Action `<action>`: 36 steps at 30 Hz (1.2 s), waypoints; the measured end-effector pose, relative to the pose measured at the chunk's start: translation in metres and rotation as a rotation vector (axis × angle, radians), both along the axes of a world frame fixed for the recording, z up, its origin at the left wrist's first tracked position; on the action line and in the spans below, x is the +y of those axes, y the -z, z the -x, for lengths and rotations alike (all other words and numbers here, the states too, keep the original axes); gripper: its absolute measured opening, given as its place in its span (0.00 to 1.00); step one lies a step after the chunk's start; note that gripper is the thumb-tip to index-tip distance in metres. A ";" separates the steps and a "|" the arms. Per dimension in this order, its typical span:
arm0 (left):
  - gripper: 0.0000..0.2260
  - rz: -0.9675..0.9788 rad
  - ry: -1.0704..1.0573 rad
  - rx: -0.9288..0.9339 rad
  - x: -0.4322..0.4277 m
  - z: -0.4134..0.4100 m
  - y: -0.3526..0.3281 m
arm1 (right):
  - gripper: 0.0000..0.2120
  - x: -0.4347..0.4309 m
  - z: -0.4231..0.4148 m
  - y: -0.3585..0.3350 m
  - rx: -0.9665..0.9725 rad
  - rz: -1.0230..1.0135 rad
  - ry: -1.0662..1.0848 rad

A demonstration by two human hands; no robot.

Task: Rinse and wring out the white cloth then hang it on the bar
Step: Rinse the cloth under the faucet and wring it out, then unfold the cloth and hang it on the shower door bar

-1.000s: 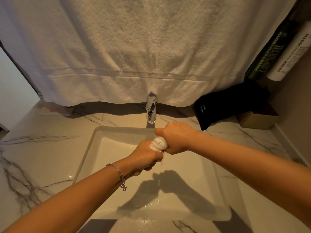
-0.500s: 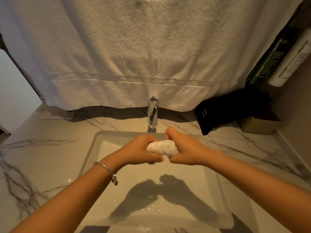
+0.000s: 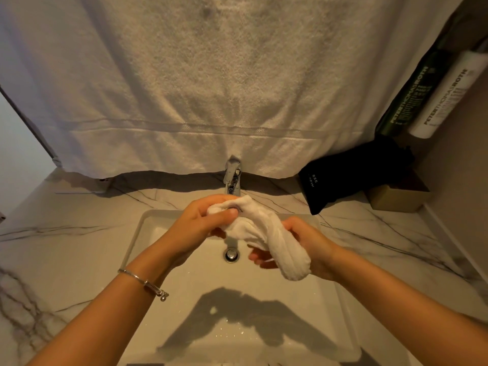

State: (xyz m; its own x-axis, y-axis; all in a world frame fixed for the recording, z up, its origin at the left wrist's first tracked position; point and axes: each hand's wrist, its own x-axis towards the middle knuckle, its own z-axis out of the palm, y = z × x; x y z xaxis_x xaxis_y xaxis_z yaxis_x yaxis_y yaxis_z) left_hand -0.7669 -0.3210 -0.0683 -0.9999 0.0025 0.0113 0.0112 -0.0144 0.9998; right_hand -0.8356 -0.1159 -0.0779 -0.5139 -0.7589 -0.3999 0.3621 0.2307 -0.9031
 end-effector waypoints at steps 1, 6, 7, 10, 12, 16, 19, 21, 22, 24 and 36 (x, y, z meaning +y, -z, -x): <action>0.07 0.013 -0.023 0.010 0.002 0.000 -0.001 | 0.17 -0.002 -0.001 0.002 0.108 -0.091 0.084; 0.12 -0.071 -0.019 -0.043 -0.005 0.000 -0.010 | 0.09 -0.006 0.005 -0.005 0.174 -0.002 0.513; 0.12 -0.030 0.014 -0.094 -0.011 -0.001 -0.013 | 0.09 -0.003 0.009 -0.011 0.237 0.018 0.585; 0.13 0.428 0.186 -0.265 -0.026 -0.006 -0.014 | 0.10 0.001 0.011 -0.031 0.625 0.054 0.605; 0.24 0.588 0.205 -0.250 -0.019 -0.005 -0.016 | 0.10 -0.004 0.006 -0.046 0.905 0.073 0.405; 0.17 0.520 0.114 0.069 0.017 0.008 -0.025 | 0.13 -0.020 0.000 -0.074 1.085 0.098 0.114; 0.13 0.449 0.064 0.106 0.020 0.010 -0.025 | 0.12 -0.008 0.011 -0.088 0.986 0.166 0.293; 0.12 0.414 0.068 0.081 0.013 0.008 -0.024 | 0.11 0.007 0.016 -0.089 0.843 0.091 0.362; 0.10 0.491 0.085 0.052 0.010 0.007 -0.026 | 0.10 0.012 0.018 -0.088 0.792 0.004 0.341; 0.04 0.680 0.087 0.068 0.003 0.016 -0.038 | 0.11 0.018 0.022 -0.090 0.757 -0.124 0.300; 0.07 0.761 -0.138 0.260 -0.016 0.033 -0.048 | 0.10 0.063 0.036 -0.080 1.093 -0.280 0.507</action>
State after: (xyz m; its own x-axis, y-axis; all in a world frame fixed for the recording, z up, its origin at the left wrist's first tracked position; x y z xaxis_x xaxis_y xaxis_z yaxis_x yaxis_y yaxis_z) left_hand -0.7998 -0.3371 -0.0207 -0.9575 -0.0197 0.2879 0.1965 0.6861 0.7005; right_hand -0.8717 -0.0531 0.0021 -0.8909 -0.3346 0.3070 -0.4461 0.5181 -0.7298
